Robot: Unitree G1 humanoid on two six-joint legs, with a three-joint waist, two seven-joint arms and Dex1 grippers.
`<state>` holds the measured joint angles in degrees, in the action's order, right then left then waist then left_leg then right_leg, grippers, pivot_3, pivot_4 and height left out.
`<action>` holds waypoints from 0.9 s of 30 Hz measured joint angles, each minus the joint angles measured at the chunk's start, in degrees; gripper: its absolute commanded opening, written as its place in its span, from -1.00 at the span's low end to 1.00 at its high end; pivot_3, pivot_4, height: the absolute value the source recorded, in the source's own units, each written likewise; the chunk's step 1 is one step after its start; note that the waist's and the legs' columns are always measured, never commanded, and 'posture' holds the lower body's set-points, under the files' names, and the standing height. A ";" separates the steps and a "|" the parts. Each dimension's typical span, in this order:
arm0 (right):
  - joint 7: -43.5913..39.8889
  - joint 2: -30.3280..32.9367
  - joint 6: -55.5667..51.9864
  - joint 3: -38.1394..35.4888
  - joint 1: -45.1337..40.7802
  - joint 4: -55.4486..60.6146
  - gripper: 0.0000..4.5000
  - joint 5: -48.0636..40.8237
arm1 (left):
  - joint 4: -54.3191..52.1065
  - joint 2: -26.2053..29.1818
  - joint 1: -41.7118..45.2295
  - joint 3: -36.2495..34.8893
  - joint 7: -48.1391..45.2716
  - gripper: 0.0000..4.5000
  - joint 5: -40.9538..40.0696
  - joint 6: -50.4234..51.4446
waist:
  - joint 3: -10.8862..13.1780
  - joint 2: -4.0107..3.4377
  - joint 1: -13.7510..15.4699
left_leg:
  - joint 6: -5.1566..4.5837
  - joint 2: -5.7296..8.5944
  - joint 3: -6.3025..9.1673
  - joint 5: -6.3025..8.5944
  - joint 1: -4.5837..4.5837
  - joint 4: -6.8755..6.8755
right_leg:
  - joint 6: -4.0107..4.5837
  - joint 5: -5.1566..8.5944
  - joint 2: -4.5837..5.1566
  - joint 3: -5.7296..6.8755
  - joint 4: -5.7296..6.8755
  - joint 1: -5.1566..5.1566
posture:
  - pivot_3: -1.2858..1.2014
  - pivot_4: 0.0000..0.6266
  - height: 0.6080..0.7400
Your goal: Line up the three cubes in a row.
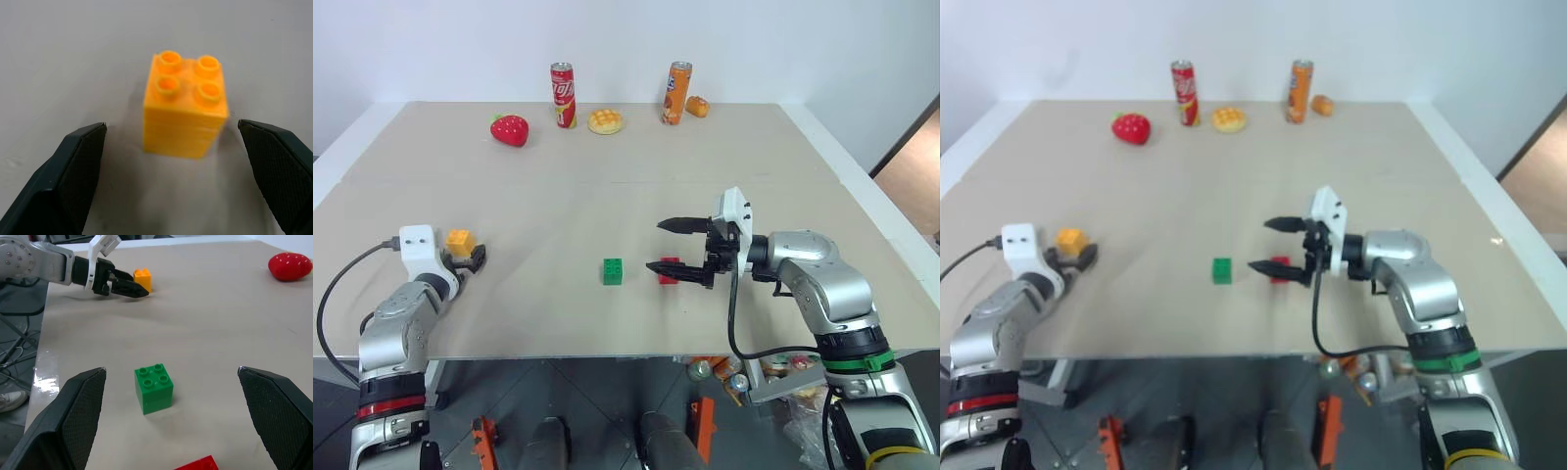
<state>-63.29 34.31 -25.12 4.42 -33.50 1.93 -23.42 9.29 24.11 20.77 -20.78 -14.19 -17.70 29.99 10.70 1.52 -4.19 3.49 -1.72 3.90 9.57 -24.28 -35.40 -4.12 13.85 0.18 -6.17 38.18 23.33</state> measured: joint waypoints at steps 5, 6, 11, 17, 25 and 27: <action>0.54 0.49 -0.15 -0.15 0.25 0.92 1.00 -0.04 | 2.73 0.21 1.29 0.35 -1.12 0.15 0.26 -2.17 | 0.00 0.00 0.00 | 0.00 0.00 0.00 0.00 -0.01 0.00 | -0.01 0.00 0.01 -0.01 -0.01 0.00 | 0.03 -0.52 1.00; 0.78 0.59 -0.20 -0.24 0.36 1.08 1.00 -0.07 | 3.06 0.21 1.35 0.62 -1.25 0.01 0.29 -2.54 | 0.00 0.00 0.00 | 0.00 0.00 0.00 0.00 -0.01 0.00 | -0.02 0.00 0.01 0.00 -0.01 0.00 | 0.03 -0.52 1.00; 1.13 0.85 -0.59 -0.73 0.69 1.27 1.00 -0.41 | 3.83 0.23 1.72 0.82 -1.30 -0.41 0.39 -3.28 | 0.00 0.00 0.03 | 0.00 0.00 0.00 0.00 -0.01 0.02 | -0.02 0.01 0.01 0.00 -0.01 0.00 | 0.03 -0.52 1.00; 0.81 1.64 -0.71 -0.75 0.79 1.32 1.00 -0.84 | 6.02 1.58 2.94 3.01 -6.63 -0.41 0.71 -5.57 | 0.00 0.00 0.06 | 0.00 0.02 0.00 0.00 -0.02 0.01 | -0.01 0.01 0.02 0.00 -0.02 0.01 | 0.03 -0.52 1.00; -5.53 6.13 -6.30 -3.99 0.87 8.21 1.00 -10.36 | 6.88 6.57 4.78 12.04 -34.63 -0.41 -1.75 -16.36 | 0.01 -0.01 0.01 | 0.00 0.00 0.00 0.01 -0.04 0.16 | 0.05 0.15 0.01 0.00 -0.04 0.06 | 0.03 -0.52 1.00; -6.01 6.29 -7.11 -4.48 0.89 9.81 1.00 -11.94 | 8.32 6.70 5.33 13.09 -38.69 -0.41 -2.22 -17.62 | 0.00 -0.01 -0.10 | -0.01 -0.01 -0.01 0.02 -0.04 0.16 | 0.07 0.15 0.01 0.01 -0.04 0.07 | 0.03 -0.52 1.00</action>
<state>-69.30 40.59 -32.24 -0.06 -32.61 11.75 -35.35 17.61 30.81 26.11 -7.69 -52.88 -19.92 12.36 10.71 1.52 -4.29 3.48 -1.73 3.89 9.59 -24.32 -35.25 -4.05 14.00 0.19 -6.17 38.14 23.40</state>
